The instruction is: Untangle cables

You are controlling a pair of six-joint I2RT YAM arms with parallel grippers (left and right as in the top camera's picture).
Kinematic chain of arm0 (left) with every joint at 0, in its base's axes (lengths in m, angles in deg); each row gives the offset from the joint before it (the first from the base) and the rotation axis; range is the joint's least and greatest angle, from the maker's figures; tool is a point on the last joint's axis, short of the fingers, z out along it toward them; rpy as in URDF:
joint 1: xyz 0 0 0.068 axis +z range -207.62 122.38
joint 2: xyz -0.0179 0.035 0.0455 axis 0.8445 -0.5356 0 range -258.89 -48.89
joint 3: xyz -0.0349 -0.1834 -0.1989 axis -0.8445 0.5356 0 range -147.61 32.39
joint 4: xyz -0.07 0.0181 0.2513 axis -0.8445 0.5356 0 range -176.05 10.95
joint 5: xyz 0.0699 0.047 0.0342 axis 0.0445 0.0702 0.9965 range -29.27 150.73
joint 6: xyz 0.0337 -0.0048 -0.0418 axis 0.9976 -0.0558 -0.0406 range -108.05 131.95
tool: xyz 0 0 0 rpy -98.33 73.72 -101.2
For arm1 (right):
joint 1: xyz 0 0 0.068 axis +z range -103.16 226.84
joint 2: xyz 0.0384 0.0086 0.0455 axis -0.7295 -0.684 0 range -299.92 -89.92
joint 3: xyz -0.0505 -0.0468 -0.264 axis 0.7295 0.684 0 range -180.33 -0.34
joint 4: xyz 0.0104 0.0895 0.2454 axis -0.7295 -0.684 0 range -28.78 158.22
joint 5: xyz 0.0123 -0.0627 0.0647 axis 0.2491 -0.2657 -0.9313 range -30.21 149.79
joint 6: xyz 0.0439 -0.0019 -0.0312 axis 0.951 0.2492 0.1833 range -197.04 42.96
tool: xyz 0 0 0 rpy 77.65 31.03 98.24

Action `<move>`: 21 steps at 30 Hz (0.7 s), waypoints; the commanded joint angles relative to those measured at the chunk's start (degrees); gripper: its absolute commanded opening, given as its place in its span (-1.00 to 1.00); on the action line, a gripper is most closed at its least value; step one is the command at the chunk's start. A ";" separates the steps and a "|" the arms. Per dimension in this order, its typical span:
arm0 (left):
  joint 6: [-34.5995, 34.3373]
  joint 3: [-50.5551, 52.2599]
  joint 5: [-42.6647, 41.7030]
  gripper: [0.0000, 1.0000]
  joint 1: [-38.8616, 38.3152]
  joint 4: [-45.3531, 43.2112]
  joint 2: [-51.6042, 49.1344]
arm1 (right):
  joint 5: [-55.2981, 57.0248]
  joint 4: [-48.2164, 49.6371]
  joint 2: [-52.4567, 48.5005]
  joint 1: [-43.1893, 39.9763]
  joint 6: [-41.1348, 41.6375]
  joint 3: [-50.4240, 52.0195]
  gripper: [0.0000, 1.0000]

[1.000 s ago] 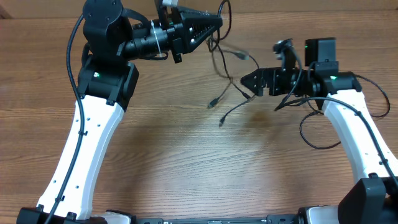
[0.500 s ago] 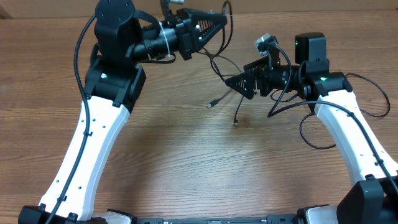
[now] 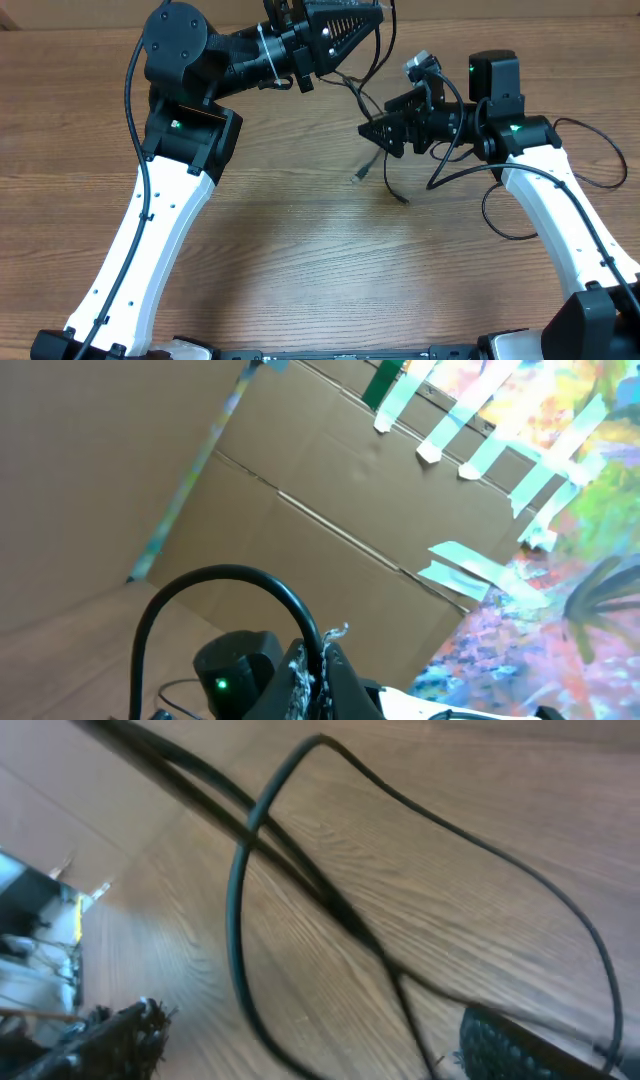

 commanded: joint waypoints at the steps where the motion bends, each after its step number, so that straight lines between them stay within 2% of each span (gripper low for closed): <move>1: -1.92 -0.76 -1.09 -0.92 -0.26 -0.68 0.39 | 4.46 0.61 0.04 0.28 -0.04 0.04 0.68; 3: -1.92 -0.76 -1.07 -0.92 -0.26 -0.72 0.39 | 6.25 0.66 0.04 0.28 0.11 0.04 0.58; 7: -1.92 -0.76 -1.05 -0.92 -0.26 -1.03 0.39 | 12.59 0.55 0.04 0.28 0.81 0.04 0.13; 9: -1.95 -0.76 -1.07 -0.92 -0.26 -1.73 0.39 | 16.17 0.55 0.04 0.28 3.23 0.04 0.03; 12: -1.95 -0.76 -1.05 -0.92 -0.26 -2.21 0.39 | 17.33 0.44 0.04 0.28 3.80 0.04 0.01; 16: -1.92 -0.76 -1.07 -0.92 -0.26 -2.16 0.39 | 17.33 0.46 0.04 0.28 3.82 0.04 -0.23; 18: -1.92 -0.76 -1.07 -0.92 -0.26 -2.14 0.39 | 16.96 0.87 0.04 0.28 4.68 0.04 -0.17; 20: -1.90 -0.76 -1.05 -0.92 -0.26 -2.10 0.39 | 12.66 1.73 0.04 0.28 4.61 0.04 0.20; 21: -1.90 -0.76 -1.05 -0.92 -0.26 -2.05 0.39 | 9.53 2.43 0.04 0.28 4.59 0.04 0.25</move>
